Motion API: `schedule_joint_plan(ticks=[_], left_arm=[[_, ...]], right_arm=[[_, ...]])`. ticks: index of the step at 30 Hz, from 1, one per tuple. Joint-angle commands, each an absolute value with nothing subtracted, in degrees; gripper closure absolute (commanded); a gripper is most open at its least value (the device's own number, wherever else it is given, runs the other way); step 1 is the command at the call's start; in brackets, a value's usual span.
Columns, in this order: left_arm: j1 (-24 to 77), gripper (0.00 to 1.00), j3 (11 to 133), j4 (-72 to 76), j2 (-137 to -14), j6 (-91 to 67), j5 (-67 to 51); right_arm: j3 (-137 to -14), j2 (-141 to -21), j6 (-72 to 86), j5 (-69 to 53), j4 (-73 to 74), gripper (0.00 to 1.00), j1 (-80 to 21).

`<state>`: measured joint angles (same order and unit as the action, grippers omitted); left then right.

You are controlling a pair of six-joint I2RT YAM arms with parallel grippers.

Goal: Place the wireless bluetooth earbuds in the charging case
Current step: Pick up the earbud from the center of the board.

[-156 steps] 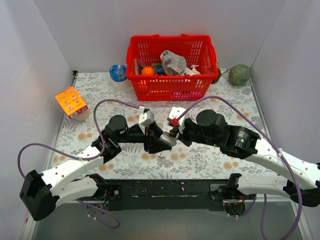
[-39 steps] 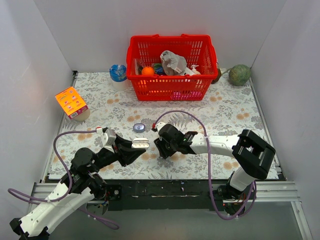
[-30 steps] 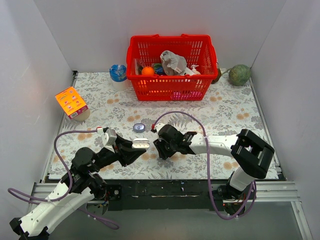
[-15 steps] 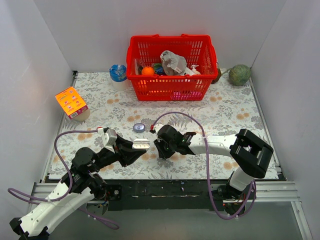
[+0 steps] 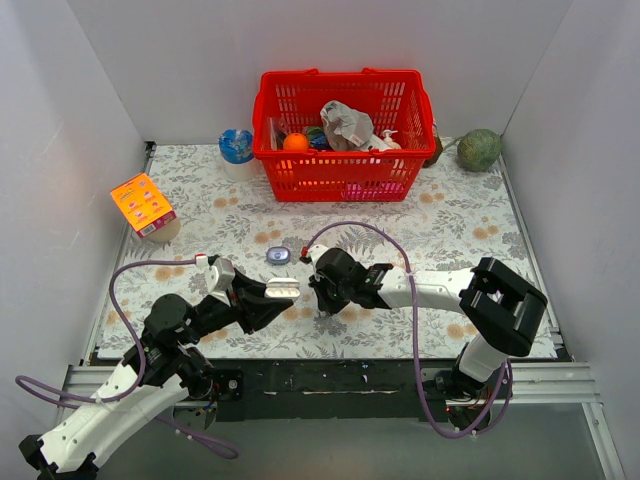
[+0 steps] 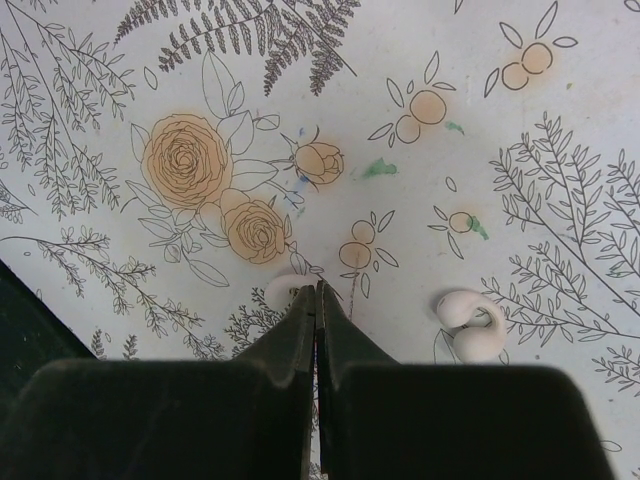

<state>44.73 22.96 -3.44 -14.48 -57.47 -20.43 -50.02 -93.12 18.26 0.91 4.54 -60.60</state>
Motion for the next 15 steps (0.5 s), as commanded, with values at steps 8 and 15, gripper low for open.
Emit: schedule_joint_plan(ticks=[8,15], left_arm=[[44.7,1.00,23.6,-2.9,-15.2,-57.5,-21.4],[44.7,1.00,23.6,-2.9,-15.4,-57.5,-21.5]], right_arm=[[-48.3,-91.6,19.1,0.7,5.4,0.72,-60.8],[-47.2,-91.1,19.2,1.1,5.3,0.64,-60.8]])
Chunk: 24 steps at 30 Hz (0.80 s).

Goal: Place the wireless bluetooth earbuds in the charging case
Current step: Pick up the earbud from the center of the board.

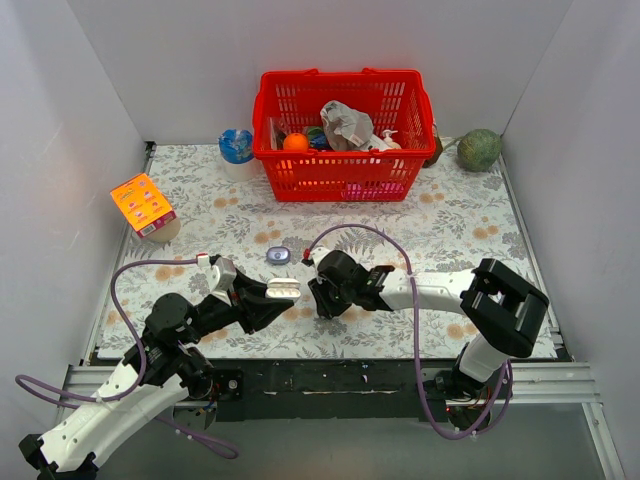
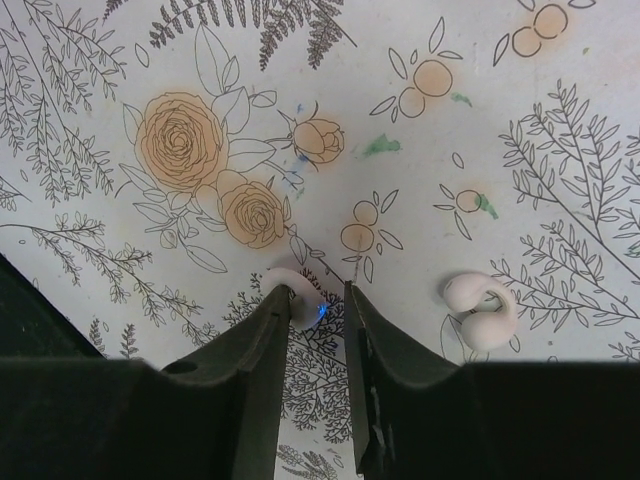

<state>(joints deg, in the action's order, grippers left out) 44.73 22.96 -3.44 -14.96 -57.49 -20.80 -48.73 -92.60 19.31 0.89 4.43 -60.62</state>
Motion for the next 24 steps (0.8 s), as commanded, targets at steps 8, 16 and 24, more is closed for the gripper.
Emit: schedule_joint_plan(ticks=[8,16,24], left_arm=[[44.7,1.00,23.7,-2.9,-15.9,-57.6,-21.8],[44.7,1.00,23.7,-3.0,-16.0,-57.5,-21.8],[44.7,1.00,23.5,-1.6,-16.4,-57.7,-20.7]], right_arm=[[-46.6,-90.8,19.0,0.4,4.5,0.73,-60.8],[-46.6,-89.2,19.2,0.7,4.3,0.96,-60.9],[-48.2,-78.4,19.6,6.0,7.9,0.99,-60.9]])
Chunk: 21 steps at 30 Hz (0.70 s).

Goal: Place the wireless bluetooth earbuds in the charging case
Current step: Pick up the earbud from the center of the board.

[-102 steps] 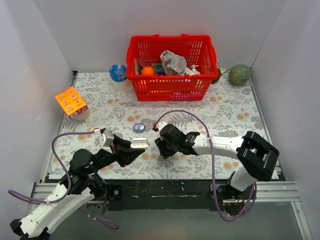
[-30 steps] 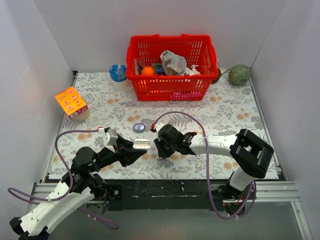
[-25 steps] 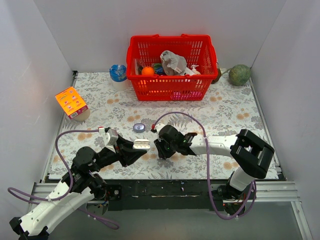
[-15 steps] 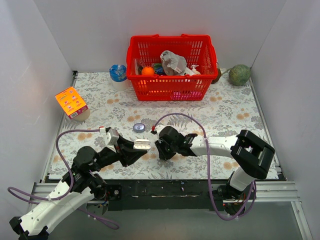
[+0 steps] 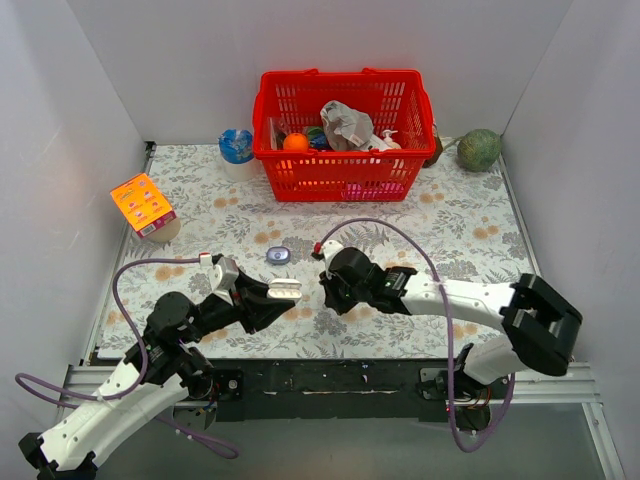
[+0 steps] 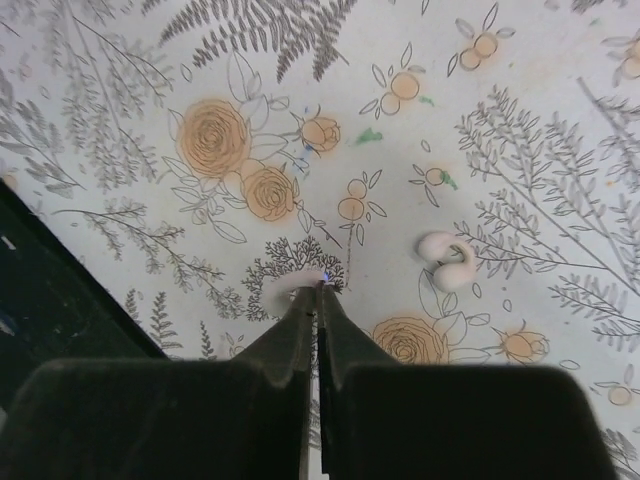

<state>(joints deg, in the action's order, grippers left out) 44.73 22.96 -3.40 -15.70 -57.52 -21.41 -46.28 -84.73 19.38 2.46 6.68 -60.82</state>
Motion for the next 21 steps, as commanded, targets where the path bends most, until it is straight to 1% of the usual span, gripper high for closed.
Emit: schedule_joint_plan(ticks=[1,2,7,10,18,21], left_arm=[[44.7,1.00,23.4,-0.5,-17.0,-57.8,-20.1],[44.7,1.00,23.1,-0.4,-17.2,-57.9,-20.0],[44.7,1.00,22.3,9.9,-22.0,-57.6,-17.9],[44.7,1.00,22.7,15.1,-25.7,-56.4,-16.6],[44.7,1.00,22.1,32.1,-38.7,-54.8,-16.1],[44.7,1.00,22.5,35.3,-42.3,-53.6,-15.4]], right_arm=[[-48.4,-75.5,19.6,7.1,8.4,0.99,-60.9],[-48.9,-73.9,19.9,7.7,10.0,0.99,-60.8],[-51.4,-62.4,20.0,11.8,14.0,0.99,-60.8],[-54.7,-58.6,19.5,13.3,18.6,0.99,-60.8],[-60.6,-54.0,22.9,15.1,24.5,0.99,-60.8],[-64.5,-54.3,23.7,15.8,27.7,0.99,-60.8]])
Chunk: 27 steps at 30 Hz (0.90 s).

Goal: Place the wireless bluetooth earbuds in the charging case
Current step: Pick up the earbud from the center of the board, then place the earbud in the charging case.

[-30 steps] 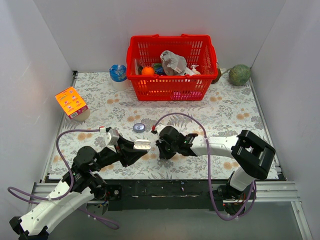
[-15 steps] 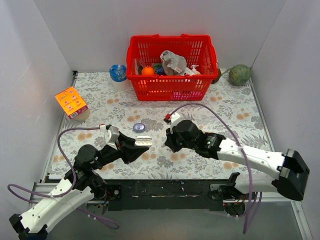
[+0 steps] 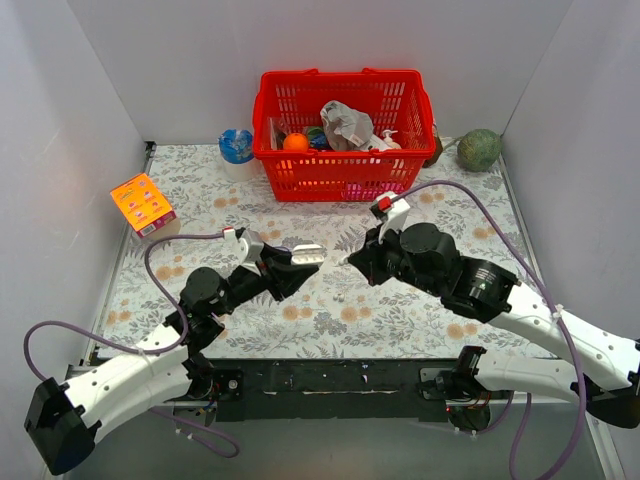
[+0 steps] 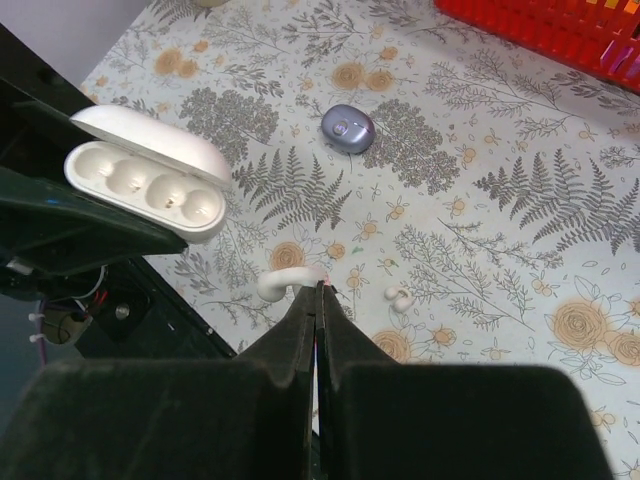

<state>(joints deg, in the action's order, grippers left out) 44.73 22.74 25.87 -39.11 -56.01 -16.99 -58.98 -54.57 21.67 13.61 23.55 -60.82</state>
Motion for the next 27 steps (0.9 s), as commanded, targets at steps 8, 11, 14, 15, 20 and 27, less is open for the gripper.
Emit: schedule_joint_plan(ticks=[8,11,14,15,20,27], left_arm=[[44.7,1.00,23.3,36.9,-46.7,-44.6,-9.3],[44.8,1.00,22.4,38.8,-47.2,-41.7,-7.1],[44.8,1.00,21.8,40.6,-48.1,-39.0,-6.2],[45.0,1.00,21.8,41.2,-48.2,-38.5,-6.3],[45.5,1.00,22.0,42.4,-48.9,-35.7,-6.9],[46.8,1.00,21.8,43.2,-49.5,-34.6,-7.8]], right_arm=[[-76.5,-59.4,25.9,18.6,39.2,0.99,-60.8],[-81.0,-61.8,26.9,19.2,42.6,0.99,-60.9],[-84.4,-64.3,27.5,19.2,44.6,0.99,-61.1],[-85.7,-65.6,27.6,19.1,45.6,0.99,-61.3],[-88.9,-68.6,28.1,20.0,47.3,0.99,-63.0],[-93.6,-73.8,27.7,23.0,47.6,0.99,-67.6]])
